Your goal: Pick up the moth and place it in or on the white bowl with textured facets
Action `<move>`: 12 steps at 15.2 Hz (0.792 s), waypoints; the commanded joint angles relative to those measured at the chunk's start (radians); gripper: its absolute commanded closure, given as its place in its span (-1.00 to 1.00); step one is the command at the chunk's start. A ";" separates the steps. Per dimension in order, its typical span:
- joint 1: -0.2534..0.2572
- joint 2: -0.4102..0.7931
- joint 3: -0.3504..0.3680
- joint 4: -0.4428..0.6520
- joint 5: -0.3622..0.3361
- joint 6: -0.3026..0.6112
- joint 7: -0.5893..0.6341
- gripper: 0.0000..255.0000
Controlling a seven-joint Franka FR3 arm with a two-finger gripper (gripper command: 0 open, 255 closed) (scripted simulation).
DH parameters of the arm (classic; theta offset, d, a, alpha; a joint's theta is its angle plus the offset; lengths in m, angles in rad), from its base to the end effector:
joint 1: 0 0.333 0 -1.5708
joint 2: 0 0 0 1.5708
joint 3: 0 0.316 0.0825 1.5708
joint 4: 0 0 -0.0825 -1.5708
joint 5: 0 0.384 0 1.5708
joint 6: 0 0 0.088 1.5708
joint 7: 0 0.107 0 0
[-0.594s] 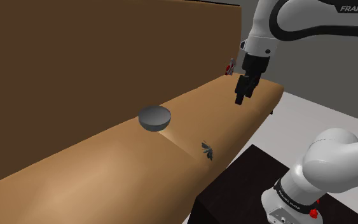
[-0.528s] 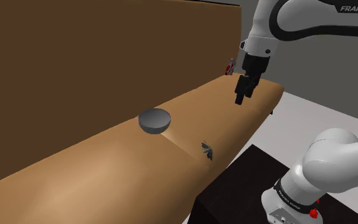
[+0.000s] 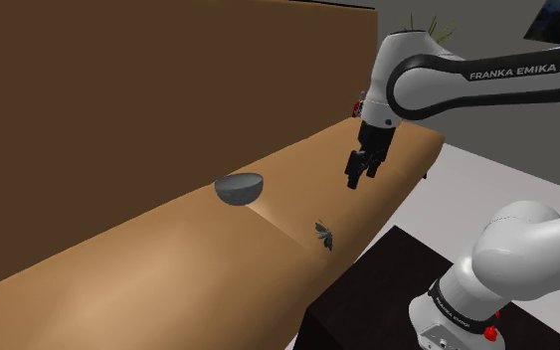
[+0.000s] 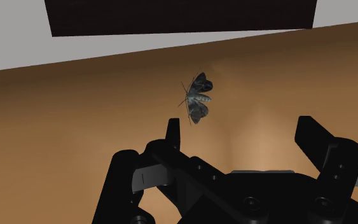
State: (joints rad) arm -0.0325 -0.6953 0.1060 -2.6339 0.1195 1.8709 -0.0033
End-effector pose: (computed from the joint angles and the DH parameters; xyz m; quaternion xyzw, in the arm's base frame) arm 0.3287 0.0334 0.4534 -0.9991 -0.0053 0.0350 0.0217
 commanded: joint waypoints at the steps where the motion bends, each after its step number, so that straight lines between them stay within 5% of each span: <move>1: -0.005 0.033 0.017 -0.047 0.007 0.089 0.026 -1.00; 12: -0.059 0.405 0.101 -0.163 0.001 0.604 0.178 -1.00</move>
State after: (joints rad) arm -0.0844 -0.3255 0.2011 -2.7919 0.1256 2.4266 0.1587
